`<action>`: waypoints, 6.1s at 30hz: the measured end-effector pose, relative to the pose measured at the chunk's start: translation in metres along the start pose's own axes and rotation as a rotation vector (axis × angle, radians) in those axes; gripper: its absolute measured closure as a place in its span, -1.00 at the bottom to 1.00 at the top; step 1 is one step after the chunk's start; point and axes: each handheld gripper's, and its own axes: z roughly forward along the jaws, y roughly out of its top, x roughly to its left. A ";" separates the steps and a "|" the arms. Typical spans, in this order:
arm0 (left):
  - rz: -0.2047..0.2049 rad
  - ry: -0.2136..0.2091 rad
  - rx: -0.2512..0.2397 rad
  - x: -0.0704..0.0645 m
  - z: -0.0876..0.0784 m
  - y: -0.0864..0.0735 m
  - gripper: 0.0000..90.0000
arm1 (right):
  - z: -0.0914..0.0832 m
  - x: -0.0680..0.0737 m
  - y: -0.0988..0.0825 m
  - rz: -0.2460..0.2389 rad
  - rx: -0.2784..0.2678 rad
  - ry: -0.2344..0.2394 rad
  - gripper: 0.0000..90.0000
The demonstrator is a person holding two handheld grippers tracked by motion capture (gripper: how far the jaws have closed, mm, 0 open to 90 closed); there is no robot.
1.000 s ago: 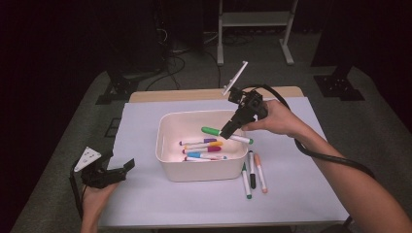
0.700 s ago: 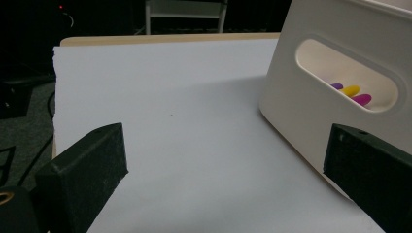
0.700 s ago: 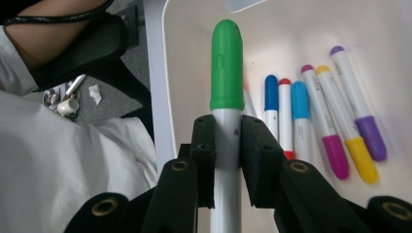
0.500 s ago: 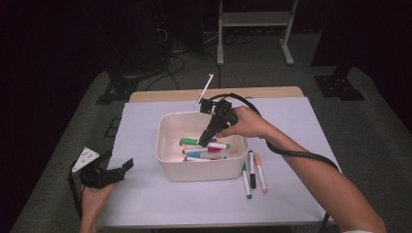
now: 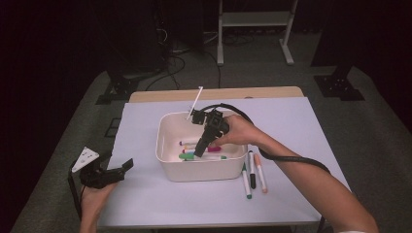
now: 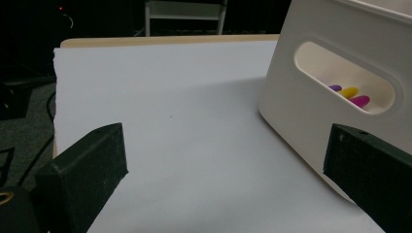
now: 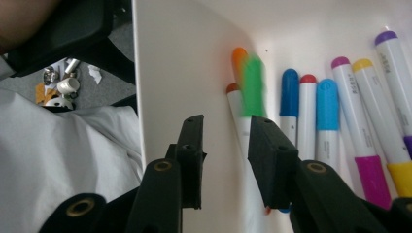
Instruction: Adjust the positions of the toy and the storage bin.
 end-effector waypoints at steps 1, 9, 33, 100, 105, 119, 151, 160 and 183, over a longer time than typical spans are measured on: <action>0.000 0.000 -0.002 0.000 0.000 0.000 -0.98 | -0.001 0.001 0.000 0.001 -0.006 -0.003 0.48; 0.006 0.001 0.004 0.000 0.001 0.000 -0.98 | -0.024 0.007 -0.019 0.015 -0.079 -0.040 0.49; 0.012 -0.003 0.012 -0.004 0.004 0.001 -0.98 | -0.098 0.022 -0.121 0.133 -0.284 -0.165 0.46; 0.009 -0.003 0.010 -0.005 0.002 0.001 -0.98 | 0.022 -0.033 -0.246 0.450 -0.232 -0.398 0.43; 0.011 -0.004 0.013 -0.005 0.003 0.001 -0.98 | 0.017 -0.032 -0.258 0.479 -0.240 -0.404 0.52; 0.011 -0.003 0.014 -0.006 0.003 0.002 -0.99 | 0.005 -0.032 -0.285 0.518 -0.268 -0.335 0.68; 0.020 0.001 0.022 -0.007 0.004 0.002 -0.98 | -0.081 0.013 -0.267 0.409 -0.385 -0.183 0.68; 0.015 0.000 0.020 -0.006 0.004 0.002 -0.99 | -0.099 0.021 -0.240 0.354 -0.356 -0.188 0.67; 0.019 -0.002 0.024 -0.006 0.003 0.002 -0.99 | -0.121 0.039 -0.158 0.220 -0.305 -0.172 0.67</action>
